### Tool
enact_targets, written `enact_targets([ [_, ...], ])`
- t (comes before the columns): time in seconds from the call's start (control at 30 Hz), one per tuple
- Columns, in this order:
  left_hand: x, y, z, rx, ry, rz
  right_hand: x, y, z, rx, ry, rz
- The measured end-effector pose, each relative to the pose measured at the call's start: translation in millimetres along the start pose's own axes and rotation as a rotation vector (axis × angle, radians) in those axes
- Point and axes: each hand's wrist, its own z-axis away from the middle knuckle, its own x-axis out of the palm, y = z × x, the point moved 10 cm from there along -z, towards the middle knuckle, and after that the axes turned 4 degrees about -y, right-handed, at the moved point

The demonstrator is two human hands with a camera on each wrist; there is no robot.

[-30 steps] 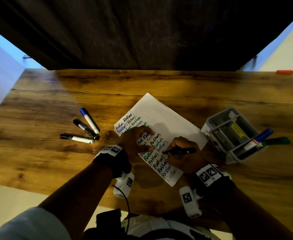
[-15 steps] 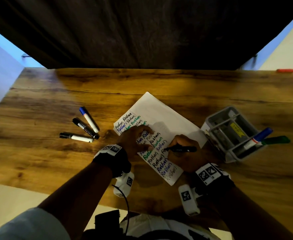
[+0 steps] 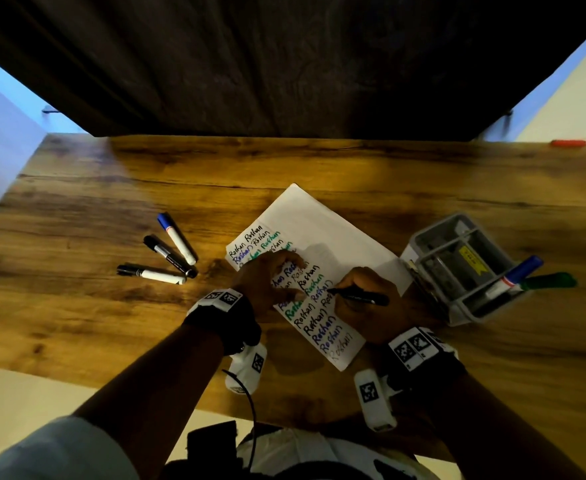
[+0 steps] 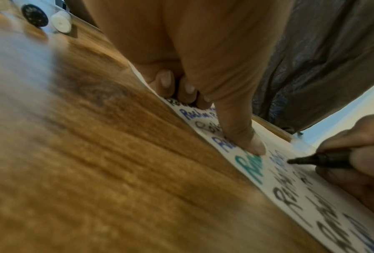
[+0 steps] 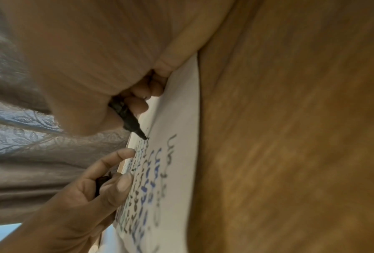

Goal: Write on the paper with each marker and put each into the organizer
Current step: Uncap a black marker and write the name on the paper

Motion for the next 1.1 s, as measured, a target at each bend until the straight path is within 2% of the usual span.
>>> enact_targets([
  [0.43,0,2,1,0.011,-0.011,0.004,-7,1,3,-0.088,0.104,-0.027],
  [0.83,-1,2,2,0.0,0.006,0.002,-7,7,2,-0.065,0.109,-0.043],
  [1.1,0,3,1,0.003,0.001,-0.03,-12,4,5,-0.089,0.204,-0.073],
])
